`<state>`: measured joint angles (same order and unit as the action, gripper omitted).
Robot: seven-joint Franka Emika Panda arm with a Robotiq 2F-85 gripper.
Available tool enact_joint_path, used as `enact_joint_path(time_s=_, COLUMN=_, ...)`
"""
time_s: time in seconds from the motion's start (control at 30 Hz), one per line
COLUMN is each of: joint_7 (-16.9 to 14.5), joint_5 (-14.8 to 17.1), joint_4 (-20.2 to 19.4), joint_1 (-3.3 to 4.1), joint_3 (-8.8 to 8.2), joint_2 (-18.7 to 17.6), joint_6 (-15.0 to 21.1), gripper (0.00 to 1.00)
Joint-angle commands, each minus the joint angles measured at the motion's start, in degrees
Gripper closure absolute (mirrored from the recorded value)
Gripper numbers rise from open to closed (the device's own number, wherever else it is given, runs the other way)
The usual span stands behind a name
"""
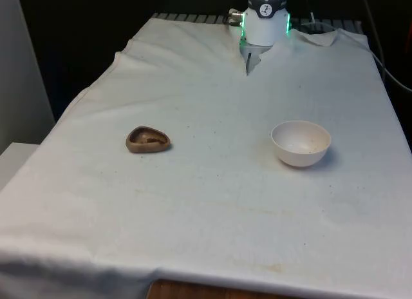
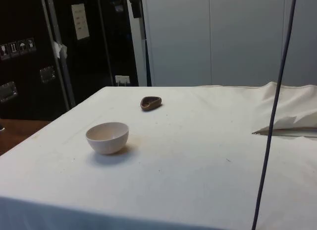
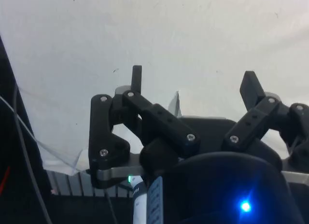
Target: Pour the coffee beans from the cup into the bowl.
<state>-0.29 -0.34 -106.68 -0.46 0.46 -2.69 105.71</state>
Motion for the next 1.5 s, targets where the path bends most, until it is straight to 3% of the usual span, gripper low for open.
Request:
enact_joint_path(time_s=0.0, joint_7=0.06, joint_5=-0.06, joint_4=0.0, joint_1=0.0, joint_3=0.06, joint_2=0.0, joint_6=0.06, gripper=0.0)
enact_joint_path(time_s=0.33, joint_7=0.34, joint_5=-1.78, joint_4=-0.69, joint_1=0.06, joint_3=0.0, joint_2=0.23, joint_6=0.46, gripper=0.0)
enact_joint_path(time_s=0.7, joint_7=-0.34, joint_5=-3.67, joint_4=-2.58, joint_1=-0.17, joint_3=-1.49, joint_2=0.86, joint_6=3.15, gripper=0.0)
enact_joint_path(time_s=1.03, joint_7=-2.46, joint_5=-3.72, joint_4=-4.13, joint_1=-0.46, joint_3=-3.84, joint_2=0.52, joint_6=5.73, gripper=0.0)
enact_joint_path(time_s=1.2, joint_7=-3.15, joint_5=-3.61, joint_4=-4.35, joint_1=-0.23, joint_3=-4.87, joint_2=0.34, joint_6=6.02, gripper=0.0)
enact_joint_path(time_s=1.27, joint_7=-4.3, joint_5=-3.61, joint_4=-5.16, joint_1=-0.52, joint_3=-5.84, joint_2=0.06, joint_6=7.91, gripper=0.0)
enact_joint_path(time_s=1.47, joint_7=-5.84, joint_5=-3.44, joint_4=-5.79, joint_1=-0.46, joint_3=-7.56, joint_2=-0.63, joint_6=9.63, gripper=0.0)
